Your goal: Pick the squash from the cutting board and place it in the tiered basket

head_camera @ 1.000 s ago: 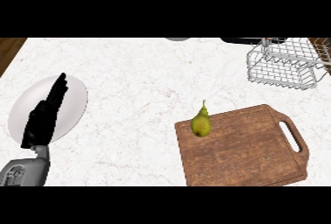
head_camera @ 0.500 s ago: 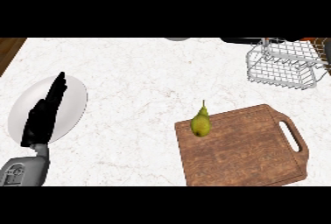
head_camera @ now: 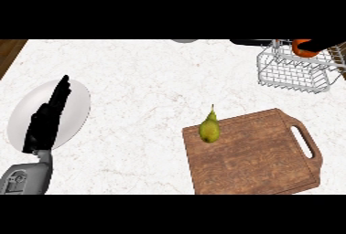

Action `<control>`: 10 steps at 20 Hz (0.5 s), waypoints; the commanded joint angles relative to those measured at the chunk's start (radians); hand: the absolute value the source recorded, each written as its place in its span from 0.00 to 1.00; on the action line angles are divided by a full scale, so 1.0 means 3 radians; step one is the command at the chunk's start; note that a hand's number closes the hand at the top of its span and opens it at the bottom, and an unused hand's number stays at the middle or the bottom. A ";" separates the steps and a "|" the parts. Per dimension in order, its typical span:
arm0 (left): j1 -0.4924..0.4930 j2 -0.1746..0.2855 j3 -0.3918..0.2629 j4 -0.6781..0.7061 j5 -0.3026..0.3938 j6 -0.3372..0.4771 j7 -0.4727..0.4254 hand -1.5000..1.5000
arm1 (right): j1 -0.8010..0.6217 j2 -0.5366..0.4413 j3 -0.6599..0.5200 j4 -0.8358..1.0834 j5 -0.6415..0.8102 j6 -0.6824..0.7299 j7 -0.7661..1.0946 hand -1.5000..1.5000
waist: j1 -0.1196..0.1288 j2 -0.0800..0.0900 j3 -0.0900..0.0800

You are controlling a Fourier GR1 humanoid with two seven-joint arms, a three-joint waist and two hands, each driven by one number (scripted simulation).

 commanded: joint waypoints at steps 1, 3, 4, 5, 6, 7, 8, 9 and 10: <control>-0.0130 0.0002 0.0100 0.0184 0.0012 0.0047 -0.0054 0.50 | -0.0132 0.0027 -0.0119 -0.0120 -0.0117 -0.0161 0.0077 0.00 | -0.0015 -0.0003 -0.0003; 0.0062 -0.0133 -0.0083 -0.0013 -0.0100 0.0111 -0.0074 0.50 | -0.0125 -0.0110 -0.0266 -0.0034 -0.0217 -0.0303 -0.0180 0.00 | 0.0024 0.0006 0.0000; 0.0056 -0.0043 0.0013 0.0051 -0.0065 0.0069 -0.0104 0.50 | -0.0045 -0.0119 -0.0223 -0.0274 -0.0236 -0.0206 -0.0089 0.00 | -0.0025 -0.0013 -0.0003; -0.0043 0.0084 0.0119 0.0172 0.0044 -0.0078 -0.0135 0.50 | -0.0101 -0.0141 -0.0260 -0.0210 -0.0237 -0.0287 -0.0062 0.00 | -0.0014 -0.0005 -0.0003; 0.0144 -0.0066 -0.0033 -0.0128 -0.0010 -0.0008 -0.0023 0.50 | -0.0100 -0.0329 -0.0325 -0.0203 -0.0273 -0.0196 -0.0073 0.00 | -0.0003 -0.0012 -0.0001; -0.0041 -0.0019 -0.0019 -0.0024 -0.0067 0.0002 0.0045 0.50 | -0.0112 -0.0172 -0.0233 -0.0352 -0.0215 -0.0274 0.0153 0.00 | -0.0028 -0.0016 -0.0003; 0.0090 -0.0075 -0.0016 0.0073 -0.0104 0.0082 -0.0090 0.50 | -0.0142 -0.0403 -0.0361 -0.0333 -0.0318 -0.0097 0.0154 0.00 | -0.0039 -0.0017 -0.0003; 0.0044 0.0020 0.0077 -0.0056 0.0019 -0.0025 0.0070 0.50 | -0.0101 -0.0505 -0.0372 -0.0466 -0.0336 0.0022 0.0267 0.00 | -0.0064 -0.0034 -0.0004; 0.0150 0.0000 0.0054 -0.0030 0.0011 -0.0039 -0.0021 0.50 | 0.0081 -0.0479 -0.0444 -0.0559 -0.0435 0.0048 0.0306 0.00 | -0.0080 -0.0037 -0.0004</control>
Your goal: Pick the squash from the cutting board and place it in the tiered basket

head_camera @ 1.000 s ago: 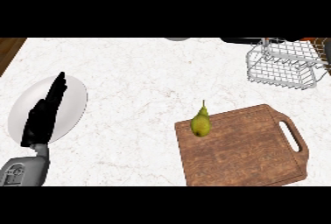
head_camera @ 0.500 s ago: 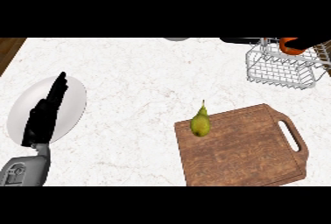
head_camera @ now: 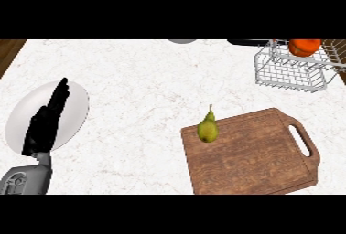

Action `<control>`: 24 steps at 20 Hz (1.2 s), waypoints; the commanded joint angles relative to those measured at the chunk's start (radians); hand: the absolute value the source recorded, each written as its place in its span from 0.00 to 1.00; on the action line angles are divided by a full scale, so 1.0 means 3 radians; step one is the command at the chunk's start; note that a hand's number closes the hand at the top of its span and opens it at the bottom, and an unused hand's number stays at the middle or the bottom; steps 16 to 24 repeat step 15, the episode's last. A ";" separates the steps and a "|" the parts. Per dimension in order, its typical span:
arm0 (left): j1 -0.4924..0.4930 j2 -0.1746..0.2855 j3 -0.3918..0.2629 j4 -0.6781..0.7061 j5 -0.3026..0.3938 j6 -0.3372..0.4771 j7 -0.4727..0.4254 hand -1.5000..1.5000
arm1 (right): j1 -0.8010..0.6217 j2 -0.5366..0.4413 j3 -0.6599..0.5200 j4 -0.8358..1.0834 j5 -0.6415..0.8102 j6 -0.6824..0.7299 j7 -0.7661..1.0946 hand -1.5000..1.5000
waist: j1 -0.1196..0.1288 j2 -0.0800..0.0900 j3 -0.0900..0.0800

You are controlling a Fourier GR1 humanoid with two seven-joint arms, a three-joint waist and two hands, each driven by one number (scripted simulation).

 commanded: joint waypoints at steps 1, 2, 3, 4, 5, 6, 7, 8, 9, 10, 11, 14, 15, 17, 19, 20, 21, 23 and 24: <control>0.0134 0.0070 0.0067 -0.0101 0.0037 -0.0053 -0.0023 0.50 | 0.0186 -0.0219 -0.0164 -0.0314 -0.0218 0.0298 0.0260 0.00 | -0.0044 -0.0021 0.0000; 0.0142 -0.0026 -0.0013 -0.0068 -0.0031 0.0014 -0.0059 0.50 | 0.0162 -0.0241 -0.0212 -0.0333 -0.0259 0.0326 0.0394 0.00 | -0.0041 -0.0016 -0.0001; -0.0003 0.0066 0.0080 -0.0027 0.0011 -0.0019 0.0048 0.50 | 0.0360 -0.0277 -0.0312 -0.0385 -0.0383 0.0415 0.0319 0.00 | -0.0078 -0.0021 0.0001; -0.0013 0.0039 0.0079 0.0009 -0.0009 0.0022 0.0019 0.50 | 0.0445 -0.0336 -0.0406 -0.0472 -0.0523 0.0573 0.0301 0.00 | -0.0109 -0.0028 0.0000; -0.0012 0.0004 0.0029 0.0009 -0.0050 0.0038 0.0036 0.50 | 0.0468 -0.0472 -0.0466 -0.0527 -0.0579 0.0669 0.0315 0.00 | -0.0090 -0.0021 0.0000; 0.0066 -0.0027 0.0063 0.0081 -0.0039 0.0077 -0.0024 0.50 | 0.0676 -0.0442 -0.0437 -0.0780 -0.0625 0.0838 0.0419 0.00 | -0.0148 -0.0041 -0.0002; 0.0058 0.0052 0.0102 -0.0141 0.0056 -0.0035 0.0137 0.50 | 0.0852 -0.0516 -0.0553 -0.0798 -0.0745 0.0895 0.0260 0.00 | -0.0096 -0.0031 0.0002; 0.0101 0.0018 0.0082 -0.0004 0.0014 -0.0007 -0.0054 0.50 | 0.0921 -0.0550 -0.0640 -0.0857 -0.0838 0.0964 0.0326 0.00 | -0.0095 -0.0023 0.0000; 0.0071 0.0010 0.0132 0.0093 0.0000 0.0055 -0.0171 0.50 | 0.0963 -0.0525 -0.0665 -0.1044 -0.0906 0.1005 0.0452 0.00 | -0.0085 -0.0019 -0.0001; 0.0202 0.0069 0.0126 -0.0091 -0.0014 0.0024 -0.0108 0.50 | 0.1243 -0.0605 -0.0794 -0.1146 -0.1037 0.1144 0.0220 0.00 | -0.0125 -0.0037 0.0001; 0.0272 0.0000 0.0073 -0.0162 0.0009 0.0007 -0.0021 0.50 | 0.1370 -0.0700 -0.0938 -0.1154 -0.1137 0.1220 0.0192 0.00 | -0.0126 -0.0037 0.0002; 0.0083 -0.0022 0.0068 0.0036 -0.0029 0.0037 -0.0101 0.50 | 0.1675 -0.0867 -0.1280 -0.1243 -0.1434 0.1435 -0.0068 0.00 | -0.0124 -0.0017 0.0002; 0.0112 0.0079 0.0112 -0.0135 0.0046 -0.0088 0.0068 0.50 | 0.1828 -0.0818 -0.1334 -0.1362 -0.1481 0.1449 0.0002 0.00 | -0.0082 -0.0017 0.0002; 0.0112 0.0079 0.0112 -0.0135 0.0046 -0.0088 0.0068 0.50 | 0.1828 -0.0818 -0.1334 -0.1362 -0.1481 0.1449 0.0002 0.00 | -0.0082 -0.0017 0.0002; 0.0112 0.0079 0.0112 -0.0135 0.0046 -0.0088 0.0068 0.50 | 0.1828 -0.0818 -0.1334 -0.1362 -0.1481 0.1449 0.0002 0.00 | -0.0082 -0.0017 0.0002; 0.0112 0.0079 0.0112 -0.0135 0.0046 -0.0088 0.0068 0.50 | 0.1828 -0.0818 -0.1334 -0.1362 -0.1481 0.1449 0.0002 0.00 | -0.0082 -0.0017 0.0002; 0.0112 0.0079 0.0112 -0.0135 0.0046 -0.0088 0.0068 0.50 | 0.1828 -0.0818 -0.1334 -0.1362 -0.1481 0.1449 0.0002 0.00 | -0.0082 -0.0017 0.0002; 0.0112 0.0079 0.0112 -0.0135 0.0046 -0.0088 0.0068 0.50 | 0.1828 -0.0818 -0.1334 -0.1362 -0.1481 0.1449 0.0002 0.00 | -0.0082 -0.0017 0.0002; 0.0112 0.0079 0.0112 -0.0135 0.0046 -0.0088 0.0068 0.50 | 0.1828 -0.0818 -0.1334 -0.1362 -0.1481 0.1449 0.0002 0.00 | -0.0082 -0.0017 0.0002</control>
